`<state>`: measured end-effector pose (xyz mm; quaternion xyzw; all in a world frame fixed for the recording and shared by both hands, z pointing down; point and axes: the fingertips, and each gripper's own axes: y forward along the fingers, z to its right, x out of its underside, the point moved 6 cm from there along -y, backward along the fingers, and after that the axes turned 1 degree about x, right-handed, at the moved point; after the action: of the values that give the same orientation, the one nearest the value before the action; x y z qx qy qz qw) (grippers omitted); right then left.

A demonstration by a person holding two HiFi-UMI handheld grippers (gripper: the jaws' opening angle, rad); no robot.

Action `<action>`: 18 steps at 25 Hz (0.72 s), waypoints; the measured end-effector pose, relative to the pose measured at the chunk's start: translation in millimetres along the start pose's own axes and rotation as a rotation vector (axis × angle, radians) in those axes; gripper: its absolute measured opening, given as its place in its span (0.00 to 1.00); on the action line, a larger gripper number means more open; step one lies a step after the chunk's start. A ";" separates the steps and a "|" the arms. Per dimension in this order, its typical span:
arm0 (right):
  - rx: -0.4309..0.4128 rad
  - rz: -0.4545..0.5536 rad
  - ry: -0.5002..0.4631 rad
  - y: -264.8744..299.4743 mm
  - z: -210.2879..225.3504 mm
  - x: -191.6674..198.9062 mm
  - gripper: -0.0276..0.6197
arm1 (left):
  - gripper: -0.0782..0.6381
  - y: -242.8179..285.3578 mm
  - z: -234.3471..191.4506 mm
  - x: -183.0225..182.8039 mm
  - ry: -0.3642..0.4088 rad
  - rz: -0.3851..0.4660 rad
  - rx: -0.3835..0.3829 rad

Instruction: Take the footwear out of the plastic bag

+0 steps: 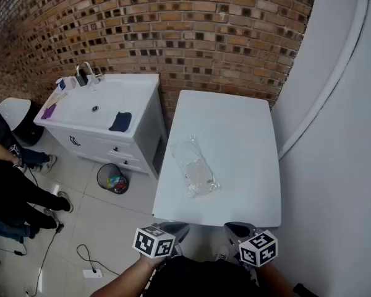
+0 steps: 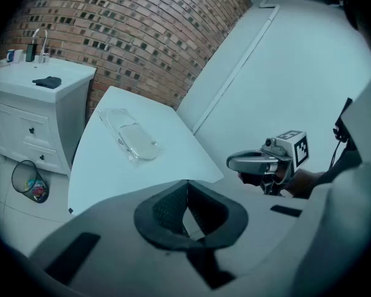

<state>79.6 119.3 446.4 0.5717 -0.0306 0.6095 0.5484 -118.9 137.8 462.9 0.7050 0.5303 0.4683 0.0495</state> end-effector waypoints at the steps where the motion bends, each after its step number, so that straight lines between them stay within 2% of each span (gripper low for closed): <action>1: 0.002 0.001 0.000 1.9 -2.2 -0.8 0.05 | 0.12 -1.6 -2.3 0.2 0.002 0.000 0.002; 11: 0.032 -0.023 -0.019 22.7 -31.1 -5.7 0.05 | 0.12 -23.0 -28.4 -0.1 0.020 0.006 0.035; 18: 0.078 -0.033 -0.032 38.6 -64.9 -7.7 0.05 | 0.12 -41.8 -53.2 11.3 0.041 -0.034 0.072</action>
<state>7.4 142.2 441.2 0.6027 -0.0064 0.5920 0.5351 -186.1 142.2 475.8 0.6873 0.5599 0.4622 0.0211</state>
